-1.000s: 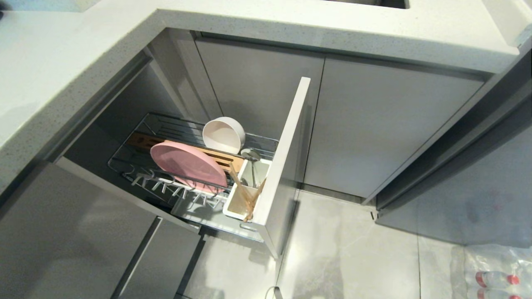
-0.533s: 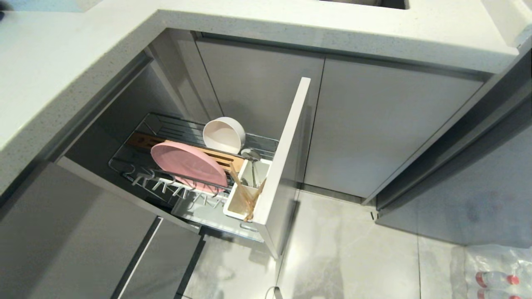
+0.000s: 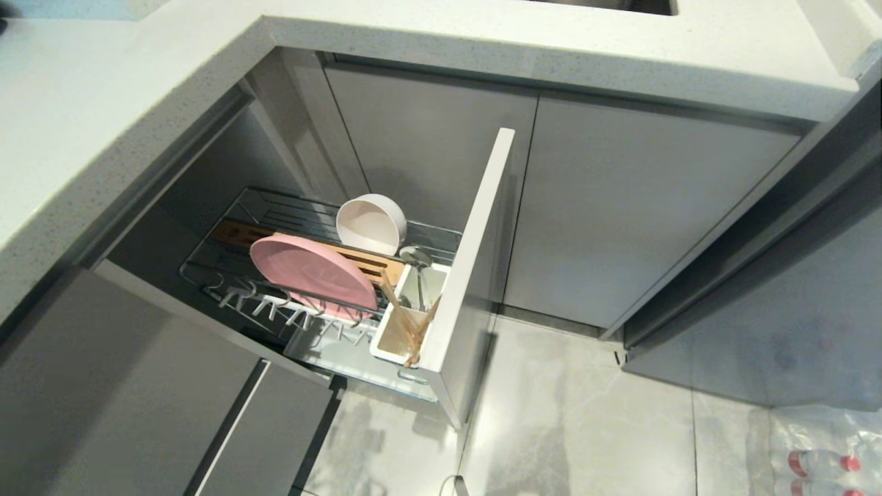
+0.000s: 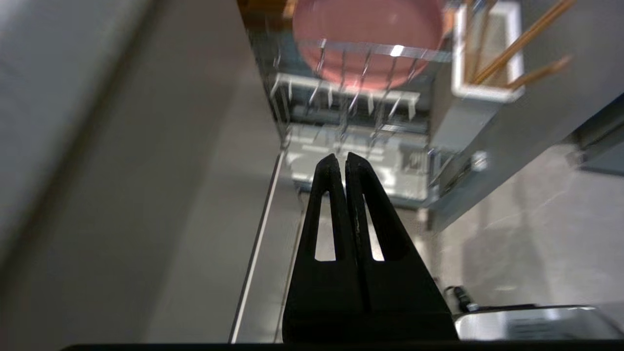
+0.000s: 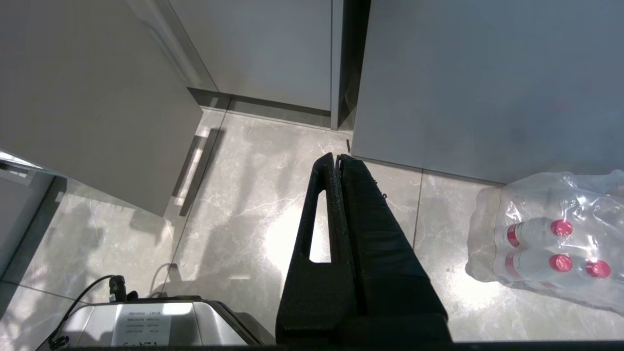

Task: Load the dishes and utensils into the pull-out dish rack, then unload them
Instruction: Take the plate out of the cupboard

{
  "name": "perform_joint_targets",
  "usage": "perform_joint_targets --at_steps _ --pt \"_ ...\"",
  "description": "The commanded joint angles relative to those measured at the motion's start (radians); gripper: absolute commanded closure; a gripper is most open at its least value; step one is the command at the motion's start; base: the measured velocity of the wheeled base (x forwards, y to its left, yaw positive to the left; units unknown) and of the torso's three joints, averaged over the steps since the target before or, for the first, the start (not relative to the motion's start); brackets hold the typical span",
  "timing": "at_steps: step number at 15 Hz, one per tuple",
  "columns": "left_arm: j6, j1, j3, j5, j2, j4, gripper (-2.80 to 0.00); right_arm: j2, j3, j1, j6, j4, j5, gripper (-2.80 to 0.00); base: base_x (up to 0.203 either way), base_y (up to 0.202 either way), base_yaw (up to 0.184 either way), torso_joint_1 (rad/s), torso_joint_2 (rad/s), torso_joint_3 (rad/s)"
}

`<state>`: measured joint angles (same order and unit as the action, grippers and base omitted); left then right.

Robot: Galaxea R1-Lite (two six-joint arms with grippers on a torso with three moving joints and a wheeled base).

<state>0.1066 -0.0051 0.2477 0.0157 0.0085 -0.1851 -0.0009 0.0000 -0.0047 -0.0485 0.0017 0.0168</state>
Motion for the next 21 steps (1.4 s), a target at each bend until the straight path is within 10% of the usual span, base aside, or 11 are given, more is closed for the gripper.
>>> perform_joint_targets --at_steps 1,13,21 --pt "0.004 0.001 -0.17 -0.016 -0.01 0.168 0.0 0.001 0.002 0.0 -0.001 0.0 0.0 0.0 0.0 0.0 0.0 0.0 0.0 0.0" --pt "-0.059 0.002 -0.215 -0.01 -0.012 0.247 0.0 0.001 0.002 0.0 -0.001 0.0 0.0 0.0 0.0 0.0 0.0 0.0 0.0 0.0" --pt "-0.072 0.01 0.633 0.141 0.218 0.054 0.0 0.001 0.002 0.0 -0.001 0.0 0.0 0.0 0.0 0.0 0.0 0.0 0.0 0.0"
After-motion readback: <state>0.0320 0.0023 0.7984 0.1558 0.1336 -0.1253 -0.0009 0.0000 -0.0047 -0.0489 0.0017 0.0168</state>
